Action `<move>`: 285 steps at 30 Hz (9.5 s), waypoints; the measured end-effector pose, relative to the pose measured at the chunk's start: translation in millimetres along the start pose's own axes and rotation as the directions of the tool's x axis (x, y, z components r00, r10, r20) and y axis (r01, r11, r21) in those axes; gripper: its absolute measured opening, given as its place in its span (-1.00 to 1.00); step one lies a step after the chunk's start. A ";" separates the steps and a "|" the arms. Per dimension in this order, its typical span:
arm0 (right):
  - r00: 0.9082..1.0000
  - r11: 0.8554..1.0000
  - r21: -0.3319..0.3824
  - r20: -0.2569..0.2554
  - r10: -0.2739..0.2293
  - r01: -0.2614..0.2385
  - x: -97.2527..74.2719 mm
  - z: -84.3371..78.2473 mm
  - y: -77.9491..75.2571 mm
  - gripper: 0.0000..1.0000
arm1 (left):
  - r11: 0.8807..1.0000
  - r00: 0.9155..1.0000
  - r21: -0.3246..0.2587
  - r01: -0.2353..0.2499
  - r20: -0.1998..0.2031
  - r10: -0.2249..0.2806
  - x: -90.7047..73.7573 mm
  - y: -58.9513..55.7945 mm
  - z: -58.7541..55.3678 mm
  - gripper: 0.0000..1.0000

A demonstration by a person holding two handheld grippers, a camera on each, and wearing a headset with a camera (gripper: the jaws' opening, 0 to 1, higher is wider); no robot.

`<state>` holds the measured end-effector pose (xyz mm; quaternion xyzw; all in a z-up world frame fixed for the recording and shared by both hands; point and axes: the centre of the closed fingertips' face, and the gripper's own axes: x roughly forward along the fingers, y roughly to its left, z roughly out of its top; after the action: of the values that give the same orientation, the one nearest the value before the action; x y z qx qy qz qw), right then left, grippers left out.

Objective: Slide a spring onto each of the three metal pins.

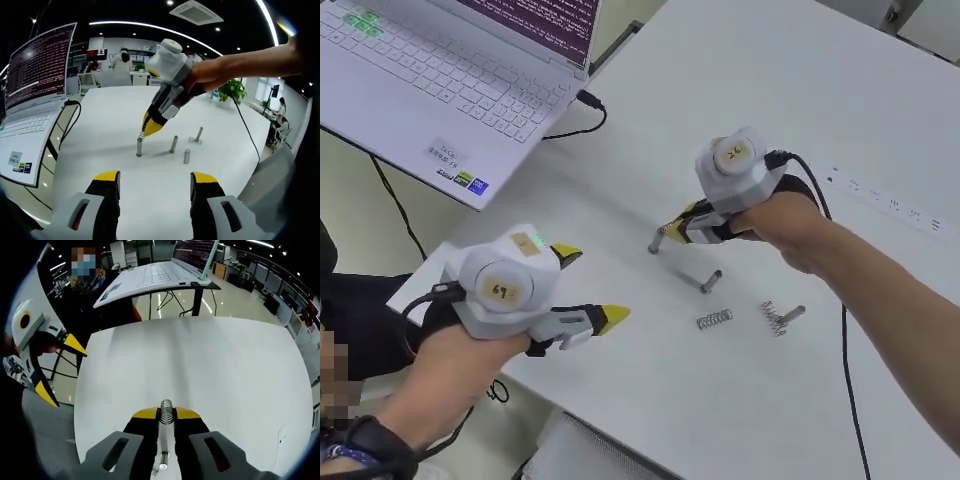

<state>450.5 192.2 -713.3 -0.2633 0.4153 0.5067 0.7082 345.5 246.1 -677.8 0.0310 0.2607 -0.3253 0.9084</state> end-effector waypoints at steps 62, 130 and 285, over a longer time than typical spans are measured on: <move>0.999 0.999 -0.048 -0.042 -0.013 0.011 20.8 -3.6 -0.7 -0.74 | 1.000 1.000 0.008 -0.011 -0.016 0.011 -4.9 2.1 1.2 0.02; 0.937 0.956 0.216 0.246 -0.249 0.197 -126.1 -102.1 37.0 -0.03 | 0.998 0.997 -0.010 -0.067 0.036 0.067 -14.5 -18.1 36.7 0.06; 0.870 0.811 0.527 0.243 -0.429 0.252 -205.8 -221.7 93.0 0.06 | 0.982 0.942 0.105 0.154 -0.316 -0.114 121.4 -86.2 -69.8 -0.78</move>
<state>263.0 -54.1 -647.4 -0.0564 0.3395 0.2889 0.8934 340.7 124.2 -788.2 0.1219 0.3793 -0.3938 0.8284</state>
